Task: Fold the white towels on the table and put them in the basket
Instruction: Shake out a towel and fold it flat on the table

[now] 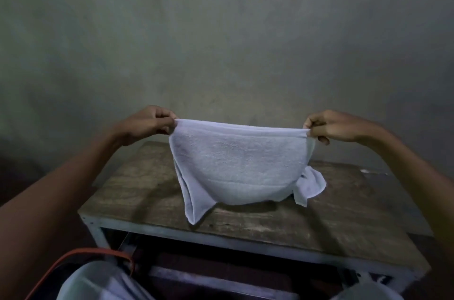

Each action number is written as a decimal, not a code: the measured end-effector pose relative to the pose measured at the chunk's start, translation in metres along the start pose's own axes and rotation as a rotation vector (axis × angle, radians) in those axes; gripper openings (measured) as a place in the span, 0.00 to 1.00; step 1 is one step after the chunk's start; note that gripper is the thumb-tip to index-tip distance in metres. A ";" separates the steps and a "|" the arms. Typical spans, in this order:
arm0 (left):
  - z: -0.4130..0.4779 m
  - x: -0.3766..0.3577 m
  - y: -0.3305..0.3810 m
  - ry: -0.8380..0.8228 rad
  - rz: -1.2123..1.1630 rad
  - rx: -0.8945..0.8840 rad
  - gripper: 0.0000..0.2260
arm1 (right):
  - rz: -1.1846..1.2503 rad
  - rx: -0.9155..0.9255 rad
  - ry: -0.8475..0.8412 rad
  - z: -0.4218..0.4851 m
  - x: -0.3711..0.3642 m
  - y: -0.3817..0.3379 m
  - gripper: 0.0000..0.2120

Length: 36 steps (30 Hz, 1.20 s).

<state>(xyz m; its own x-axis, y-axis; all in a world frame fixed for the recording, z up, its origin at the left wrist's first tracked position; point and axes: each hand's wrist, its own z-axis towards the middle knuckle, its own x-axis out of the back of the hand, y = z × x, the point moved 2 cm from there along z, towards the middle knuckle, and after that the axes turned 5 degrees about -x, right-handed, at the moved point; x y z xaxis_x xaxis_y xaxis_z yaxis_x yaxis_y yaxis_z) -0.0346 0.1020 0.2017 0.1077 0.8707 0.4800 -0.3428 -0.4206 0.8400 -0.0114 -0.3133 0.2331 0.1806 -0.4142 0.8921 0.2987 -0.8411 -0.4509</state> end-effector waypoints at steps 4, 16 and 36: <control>0.008 -0.003 -0.019 0.002 0.025 0.041 0.08 | 0.112 -0.037 -0.010 0.015 -0.009 0.009 0.06; 0.054 -0.080 -0.151 0.043 0.638 0.122 0.11 | 0.142 -0.162 0.109 0.120 -0.132 0.100 0.04; -0.013 -0.132 -0.250 -0.073 0.831 -0.124 0.19 | -0.063 -0.006 0.144 0.064 -0.270 0.159 0.08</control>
<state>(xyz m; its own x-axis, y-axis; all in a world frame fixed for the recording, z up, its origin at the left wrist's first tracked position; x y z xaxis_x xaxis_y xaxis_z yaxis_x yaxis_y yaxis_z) 0.0245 0.0952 -0.0751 -0.1661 0.2702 0.9484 -0.4367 -0.8825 0.1749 0.0473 -0.3131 -0.0818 0.0252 -0.4060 0.9135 0.2991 -0.8689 -0.3944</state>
